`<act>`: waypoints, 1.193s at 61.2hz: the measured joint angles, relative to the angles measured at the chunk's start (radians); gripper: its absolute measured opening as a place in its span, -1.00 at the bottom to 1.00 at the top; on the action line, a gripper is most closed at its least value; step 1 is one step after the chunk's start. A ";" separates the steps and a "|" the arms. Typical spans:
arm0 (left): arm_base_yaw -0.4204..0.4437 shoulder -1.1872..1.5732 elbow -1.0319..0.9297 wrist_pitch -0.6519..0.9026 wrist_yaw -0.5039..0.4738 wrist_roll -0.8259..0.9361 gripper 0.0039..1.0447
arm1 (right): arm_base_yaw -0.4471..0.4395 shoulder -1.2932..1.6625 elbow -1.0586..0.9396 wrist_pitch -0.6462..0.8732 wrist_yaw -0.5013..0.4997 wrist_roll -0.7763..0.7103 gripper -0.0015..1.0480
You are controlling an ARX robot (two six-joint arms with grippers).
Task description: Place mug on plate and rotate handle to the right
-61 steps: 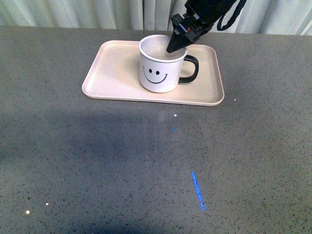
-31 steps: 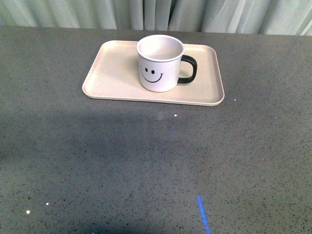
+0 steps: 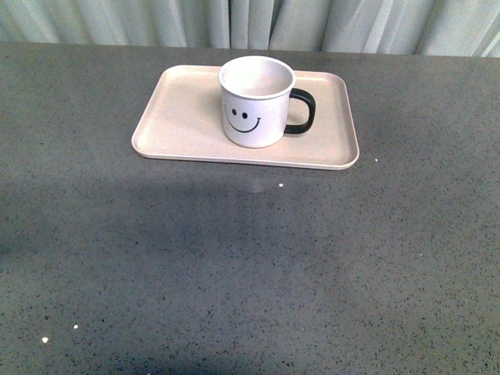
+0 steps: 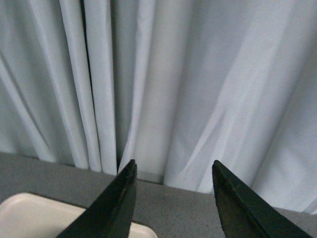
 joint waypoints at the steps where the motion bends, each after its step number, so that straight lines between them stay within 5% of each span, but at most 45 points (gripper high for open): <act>1: 0.000 0.000 0.000 0.000 0.000 0.000 0.83 | -0.004 -0.023 -0.038 0.024 0.000 0.005 -0.31; 13: 0.000 0.000 0.000 0.000 0.000 0.000 0.83 | -0.024 -0.171 -0.355 0.141 -0.021 0.032 -0.98; 42: 0.000 0.000 0.000 0.000 0.000 0.000 0.83 | -0.093 -0.495 -0.753 0.206 -0.089 0.038 -0.97; 73: 0.000 0.000 0.000 0.000 0.000 0.000 0.83 | -0.094 -0.849 -0.980 0.072 -0.090 0.038 -0.97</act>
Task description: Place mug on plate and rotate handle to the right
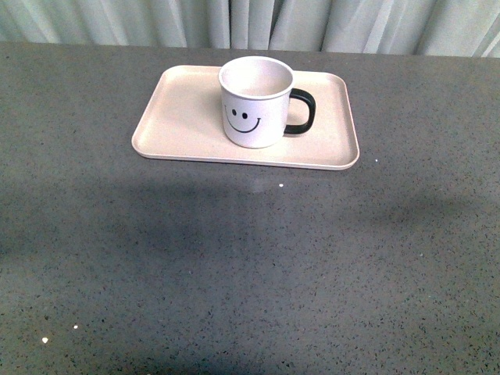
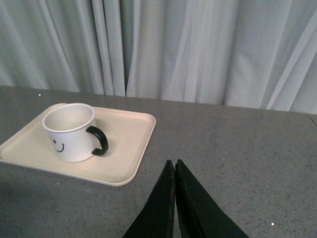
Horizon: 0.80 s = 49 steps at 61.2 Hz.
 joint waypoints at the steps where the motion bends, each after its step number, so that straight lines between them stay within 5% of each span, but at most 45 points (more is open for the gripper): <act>1: 0.000 0.000 0.000 0.000 0.000 0.000 0.83 | 0.000 -0.026 -0.003 -0.020 0.000 0.000 -0.97; 49: 0.000 0.000 0.000 0.000 0.000 0.000 0.83 | 0.000 -0.588 -0.019 -0.532 0.000 0.000 -0.97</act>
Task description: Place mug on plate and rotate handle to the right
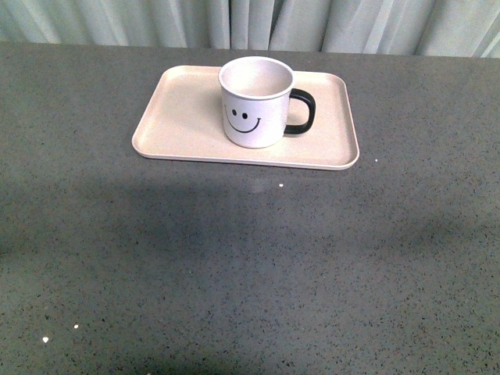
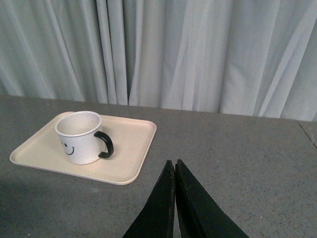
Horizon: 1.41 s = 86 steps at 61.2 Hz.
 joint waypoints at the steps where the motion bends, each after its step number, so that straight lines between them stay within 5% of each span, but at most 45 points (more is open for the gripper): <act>1: 0.000 0.000 0.000 0.000 0.000 0.000 0.83 | 0.000 -0.006 0.000 -0.006 0.000 0.000 -0.97; 29: 0.000 0.000 0.000 0.000 0.000 0.000 0.83 | 0.000 -0.144 0.000 -0.144 0.000 0.000 -0.97; 36: 0.000 0.000 0.000 0.000 0.000 0.000 0.83 | 0.000 -0.288 0.000 -0.309 0.000 0.000 -0.97; 50: 0.000 0.000 0.000 0.000 0.000 0.000 0.83 | 0.000 -0.312 0.000 -0.317 0.000 -0.001 -0.95; 81: 0.000 0.000 0.000 0.000 0.000 0.000 0.83 | 0.000 -0.313 0.000 -0.317 0.000 0.000 0.77; 86: 0.000 0.000 0.000 0.000 0.000 0.000 0.83 | 0.000 -0.313 0.000 -0.317 0.000 0.000 0.83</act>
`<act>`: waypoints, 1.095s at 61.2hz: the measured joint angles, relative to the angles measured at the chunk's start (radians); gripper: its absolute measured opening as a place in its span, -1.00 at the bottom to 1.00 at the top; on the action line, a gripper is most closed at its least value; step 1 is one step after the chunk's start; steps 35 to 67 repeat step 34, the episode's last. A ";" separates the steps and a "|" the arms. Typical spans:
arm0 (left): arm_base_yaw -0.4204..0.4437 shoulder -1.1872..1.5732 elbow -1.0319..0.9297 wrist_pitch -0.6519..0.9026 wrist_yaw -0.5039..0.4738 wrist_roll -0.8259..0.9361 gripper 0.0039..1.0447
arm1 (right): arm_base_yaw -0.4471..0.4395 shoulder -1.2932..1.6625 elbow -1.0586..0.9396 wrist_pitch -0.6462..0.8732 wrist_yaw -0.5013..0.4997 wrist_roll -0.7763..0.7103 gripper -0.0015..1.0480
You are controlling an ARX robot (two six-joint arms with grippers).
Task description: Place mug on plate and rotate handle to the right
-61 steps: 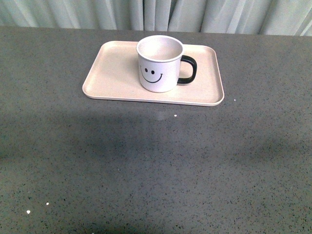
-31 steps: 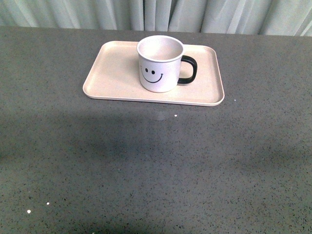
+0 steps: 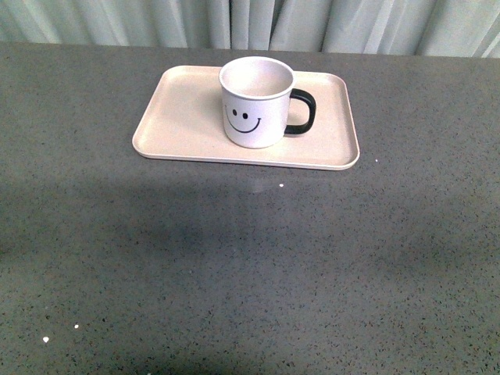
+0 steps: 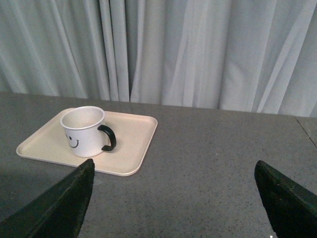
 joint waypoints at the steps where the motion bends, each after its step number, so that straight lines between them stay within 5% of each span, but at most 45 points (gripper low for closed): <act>1: 0.000 0.000 0.000 0.000 0.000 0.000 0.83 | 0.000 0.000 0.000 0.000 0.000 0.000 0.82; 67: 0.000 0.000 0.000 0.000 0.000 0.000 0.83 | 0.000 0.000 0.000 0.000 0.000 0.000 0.82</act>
